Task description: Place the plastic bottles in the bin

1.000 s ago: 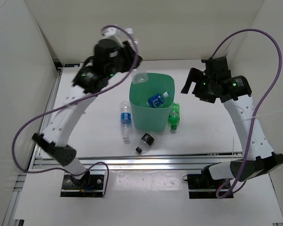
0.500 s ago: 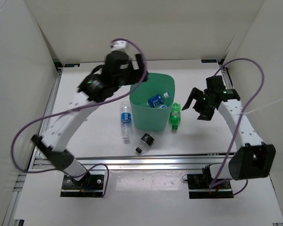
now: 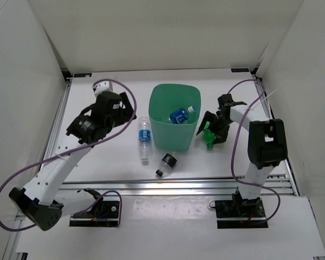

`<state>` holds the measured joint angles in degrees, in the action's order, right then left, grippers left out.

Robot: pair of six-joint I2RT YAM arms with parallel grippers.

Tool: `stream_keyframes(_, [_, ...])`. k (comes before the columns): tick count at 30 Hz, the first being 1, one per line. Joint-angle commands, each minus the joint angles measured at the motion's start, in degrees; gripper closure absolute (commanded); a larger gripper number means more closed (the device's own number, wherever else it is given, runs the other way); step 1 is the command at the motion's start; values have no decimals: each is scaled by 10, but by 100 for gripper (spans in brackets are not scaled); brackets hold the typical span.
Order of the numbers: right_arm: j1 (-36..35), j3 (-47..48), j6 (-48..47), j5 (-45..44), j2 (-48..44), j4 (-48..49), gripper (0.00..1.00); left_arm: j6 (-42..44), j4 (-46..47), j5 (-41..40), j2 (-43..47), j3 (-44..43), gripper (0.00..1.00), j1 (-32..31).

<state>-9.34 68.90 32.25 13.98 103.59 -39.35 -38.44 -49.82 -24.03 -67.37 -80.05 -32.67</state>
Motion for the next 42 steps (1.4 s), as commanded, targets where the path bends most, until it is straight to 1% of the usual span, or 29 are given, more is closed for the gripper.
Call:
stream_keyframes(1, [-15,53,-10,38,34,38,2,-15,50,-14,79,94,0,6])
stream_keyframes(2, [-16,62,-16,43,55,38,4,-29,66,-14,109,118,0,6])
stream_keyframes(4, [-21,77,-22,43,71,38,14,-43,83,-31,130,170,0,6])
stream_keyframes(5, [-21,77,-22,43,77,38,21,-48,83,-37,136,181,0,6])
stream_keyframes(6, [-21,77,-22,43,77,38,37,-48,89,-37,136,189,0,6])
stream_keyframes(8, [-16,65,-22,43,65,38,44,-41,89,-37,136,201,0,11])
stream_keyframes(9, [-10,57,-22,43,53,38,49,-36,89,-37,118,210,0,11])
stream_keyframes(10, [-2,41,-22,36,40,31,56,-36,89,-37,106,210,0,11])
stream_keyframes(12, [7,28,-22,36,-12,20,62,-36,89,-32,61,215,0,11])
stream_keyframes(13, [15,28,-22,36,-48,9,67,-36,89,-24,43,215,0,11])
stream_keyframes(14, [15,28,-22,36,-65,1,69,-30,89,-24,25,209,0,11])
stream_keyframes(15, [20,37,-22,36,-80,-11,71,-30,89,-19,-11,199,0,11])
stream_keyframes(16, [20,47,-22,36,-109,-36,75,-30,89,-19,-27,193,0,11])
stream_keyframes(17, [20,57,-22,36,-123,-47,77,-30,89,-19,-42,183,0,11])
stream_keyframes(18, [20,84,-22,44,-138,-57,80,-37,89,-27,-72,177,0,11])
stream_keyframes(20, [14,116,-11,44,-170,-92,85,-42,89,-45,-100,164,0,11])
stream_keyframes(21, [8,150,-10,44,-181,-103,85,-42,89,-52,-113,153,0,11])
stream_keyframes(24, [-4,204,0,49,-210,-136,89,-42,89,-79,-158,134,0,11])
stream_keyframes(25, [-4,224,0,49,-218,-147,89,-42,89,-79,-175,133,0,11])
stream_keyframes(26, [-9,267,0,55,-218,-165,91,-42,89,-86,-183,126,0,11])
stream_keyframes(27, [-9,288,0,62,-218,-173,92,-42,89,-86,-188,126,0,11])
stream_keyframes(31, [-45,382,-6,104,-210,-199,92,-53,94,-86,-207,120,0,11])
stream_keyframes(33, [-96,426,-6,98,-194,-222,94,-59,108,-80,-212,126,0,11])
stream_keyframes(34, [-116,432,-6,93,-189,-229,94,-59,115,-73,-212,134,0,11])
stream_keyframes(35, [-155,432,-6,93,-183,-234,94,-59,123,-73,-212,140,0,11])
stream_keyframes(37, [-188,414,-6,88,-171,-234,89,-53,142,-60,-207,147,0,11])
stream_keyframes(39, [-204,445,-24,83,-129,-261,84,-48,153,-52,-207,147,0,16])
stream_keyframes(41, [-212,476,-25,74,-105,-312,69,-34,175,-35,-212,152,0,16])
stream_keyframes(42, [-212,486,-25,66,-99,-321,58,-20,184,-27,-212,152,0,16])
